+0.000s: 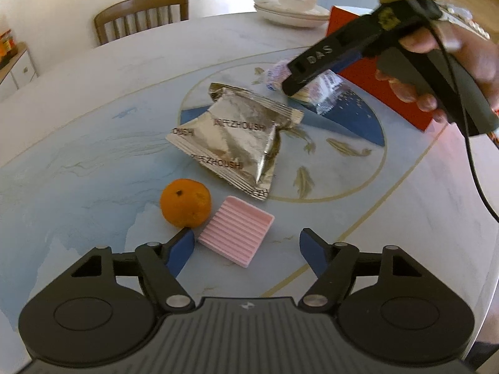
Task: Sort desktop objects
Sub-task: 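Close left tool on the pink sponge while right tool closes on the bread bag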
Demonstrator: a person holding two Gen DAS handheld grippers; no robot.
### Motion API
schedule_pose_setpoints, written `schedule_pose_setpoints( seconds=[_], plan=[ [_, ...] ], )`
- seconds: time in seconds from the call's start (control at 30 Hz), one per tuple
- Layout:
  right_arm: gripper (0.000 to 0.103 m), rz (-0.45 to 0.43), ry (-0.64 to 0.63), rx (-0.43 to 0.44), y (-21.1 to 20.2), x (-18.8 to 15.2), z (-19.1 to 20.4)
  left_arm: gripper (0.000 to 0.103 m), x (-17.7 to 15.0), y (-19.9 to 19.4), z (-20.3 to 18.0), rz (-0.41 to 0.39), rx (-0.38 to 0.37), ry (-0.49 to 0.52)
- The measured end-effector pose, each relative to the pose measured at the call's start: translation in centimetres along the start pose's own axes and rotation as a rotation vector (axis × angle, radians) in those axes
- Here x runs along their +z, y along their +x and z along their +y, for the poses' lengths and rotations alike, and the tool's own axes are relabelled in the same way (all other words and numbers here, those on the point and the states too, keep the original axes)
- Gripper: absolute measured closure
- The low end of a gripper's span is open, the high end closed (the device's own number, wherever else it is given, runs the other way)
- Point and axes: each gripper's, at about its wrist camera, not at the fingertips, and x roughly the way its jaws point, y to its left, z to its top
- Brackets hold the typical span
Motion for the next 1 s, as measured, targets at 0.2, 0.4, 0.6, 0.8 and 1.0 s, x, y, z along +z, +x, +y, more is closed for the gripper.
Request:
schedule_pose_setpoints(
  seconds=[0.2,0.4,0.6,0.8,1.0],
  plan=[
    [0.033,0.029,-0.001,0.017,0.6,-0.3,-0.1,0.047,0.0,0.0,-0.5,-0.011,0.007,0.034],
    [0.043,0.03,-0.003,0.03,0.3,-0.7,-0.1,0.055,0.3,0.2,-0.9,-0.025,0.01,0.042],
    [0.048,0.036,0.008,0.032,-0.9,-1.7,-0.3,0.057,0.3,0.2,-0.9,-0.035,0.01,0.045],
    [0.049,0.056,0.003,0.059,-2.4,-3.3,-0.6,0.058,0.5,0.3,-1.3,-0.037,0.012,0.046],
    [0.049,0.069,0.021,0.081,-4.0,-4.7,-1.1,0.058,0.6,0.3,-1.4,-0.036,0.015,0.033]
  ],
)
